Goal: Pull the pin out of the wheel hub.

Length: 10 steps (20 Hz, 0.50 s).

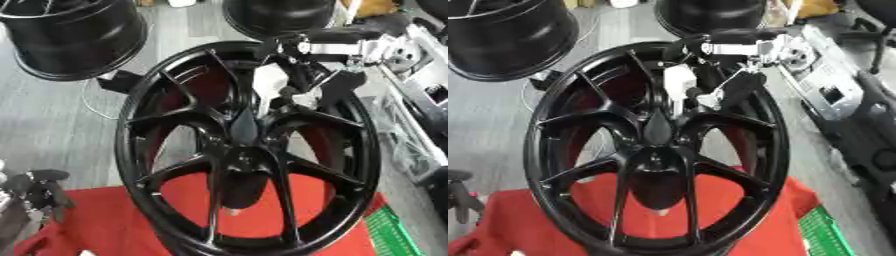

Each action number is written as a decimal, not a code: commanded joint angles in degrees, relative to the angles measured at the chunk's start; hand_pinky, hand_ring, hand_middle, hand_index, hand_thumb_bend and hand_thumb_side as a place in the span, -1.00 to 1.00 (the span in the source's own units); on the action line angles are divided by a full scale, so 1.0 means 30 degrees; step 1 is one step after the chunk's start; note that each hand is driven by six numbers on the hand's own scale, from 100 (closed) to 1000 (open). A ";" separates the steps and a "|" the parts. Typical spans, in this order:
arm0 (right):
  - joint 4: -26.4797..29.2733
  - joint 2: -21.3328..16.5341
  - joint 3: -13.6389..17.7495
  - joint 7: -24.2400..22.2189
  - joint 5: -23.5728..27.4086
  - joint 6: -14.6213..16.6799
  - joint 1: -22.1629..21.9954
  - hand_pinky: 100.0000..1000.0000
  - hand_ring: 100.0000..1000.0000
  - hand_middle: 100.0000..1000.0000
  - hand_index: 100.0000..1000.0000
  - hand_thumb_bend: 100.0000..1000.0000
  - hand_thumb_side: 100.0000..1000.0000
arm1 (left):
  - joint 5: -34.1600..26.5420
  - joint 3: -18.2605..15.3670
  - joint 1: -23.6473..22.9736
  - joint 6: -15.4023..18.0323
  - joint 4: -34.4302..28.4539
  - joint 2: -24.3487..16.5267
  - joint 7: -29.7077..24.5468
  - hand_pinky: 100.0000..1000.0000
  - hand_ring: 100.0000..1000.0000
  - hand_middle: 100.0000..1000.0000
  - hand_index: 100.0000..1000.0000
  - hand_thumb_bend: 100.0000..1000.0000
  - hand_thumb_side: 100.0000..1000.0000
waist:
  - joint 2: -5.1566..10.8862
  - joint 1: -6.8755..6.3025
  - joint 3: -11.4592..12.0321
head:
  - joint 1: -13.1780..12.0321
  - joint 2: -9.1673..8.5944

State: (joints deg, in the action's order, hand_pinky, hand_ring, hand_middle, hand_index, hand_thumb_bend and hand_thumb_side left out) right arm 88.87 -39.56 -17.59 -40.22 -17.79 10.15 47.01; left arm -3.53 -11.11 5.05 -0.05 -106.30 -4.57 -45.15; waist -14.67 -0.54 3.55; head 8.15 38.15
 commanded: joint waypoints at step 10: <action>-0.0413 -0.0254 0.0220 0.0767 -0.0446 0.0157 0.0367 -0.46 -0.25 1.00 0.99 -1.00 -0.56 | -0.0059 0.0065 0.0251 0.0045 -0.0251 -0.0392 -0.0020 0.13 -0.41 -0.21 0.49 -1.00 0.82 | 0.0417 0.0073 0.0252 | 0.0105 -0.0005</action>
State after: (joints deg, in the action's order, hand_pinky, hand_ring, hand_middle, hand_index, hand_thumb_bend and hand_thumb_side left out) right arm 87.44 -39.48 -17.37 -37.89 -18.83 10.61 47.17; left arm -3.53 -11.10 5.21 -0.05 -106.30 -4.57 -45.15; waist -14.67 -0.43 4.29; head 8.29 38.16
